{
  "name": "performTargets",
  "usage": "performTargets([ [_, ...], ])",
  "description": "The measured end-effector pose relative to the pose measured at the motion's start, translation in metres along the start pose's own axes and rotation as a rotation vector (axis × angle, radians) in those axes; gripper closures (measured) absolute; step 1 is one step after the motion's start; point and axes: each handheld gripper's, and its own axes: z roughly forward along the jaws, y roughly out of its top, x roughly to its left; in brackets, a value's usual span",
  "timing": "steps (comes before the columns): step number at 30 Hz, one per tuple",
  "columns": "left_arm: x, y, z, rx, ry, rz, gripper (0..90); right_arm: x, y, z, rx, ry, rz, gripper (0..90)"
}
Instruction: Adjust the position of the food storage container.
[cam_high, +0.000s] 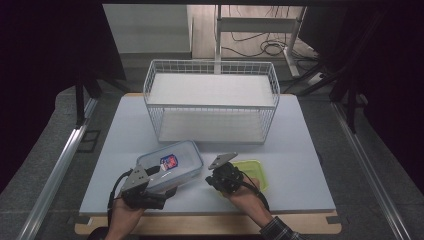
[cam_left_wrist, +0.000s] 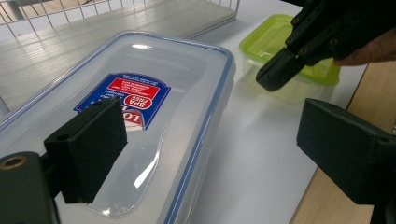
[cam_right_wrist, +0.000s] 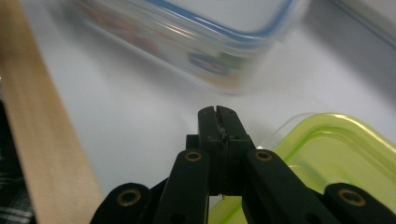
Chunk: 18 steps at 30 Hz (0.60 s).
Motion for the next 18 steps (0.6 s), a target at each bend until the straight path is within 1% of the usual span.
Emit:
performTargets([
  [1, 0.0, 0.0, 0.0, 0.0, 0.0, 0.0, 8.8, -0.002, -0.001, -0.002, 0.002, -0.013, 0.001, 89.2],
  [4, 0.0, 0.0, 0.0, 0.001, 0.0, 0.0, 8.8, -0.011, -0.007, -0.007, -0.001, -0.024, 0.03, 89.2],
  [7, 0.0, 0.0, 0.0, 0.001, 0.001, 0.001, 8.8, -0.019, -0.014, -0.012, 0.007, -0.052, 0.05, 89.2],
  [8, 0.0, 0.0, 0.0, 0.001, 0.001, 0.001, 8.8, -0.019, -0.014, -0.012, 0.007, -0.052, 0.05, 89.2],
  [9, 0.0, 0.0, 0.0, 0.002, 0.002, 0.001, 8.8, -0.025, -0.019, -0.016, 0.007, -0.062, 0.07, 89.2],
  [13, 0.0, 0.0, 0.001, 0.006, 0.007, 0.005, 8.9, -0.035, -0.028, -0.025, 0.012, -0.096, 0.077, 89.0],
  [18, 0.0, -0.001, 0.001, 0.008, 0.006, -0.002, 8.9, -0.05, -0.041, -0.038, 0.017, -0.134, 0.125, 88.7],
])
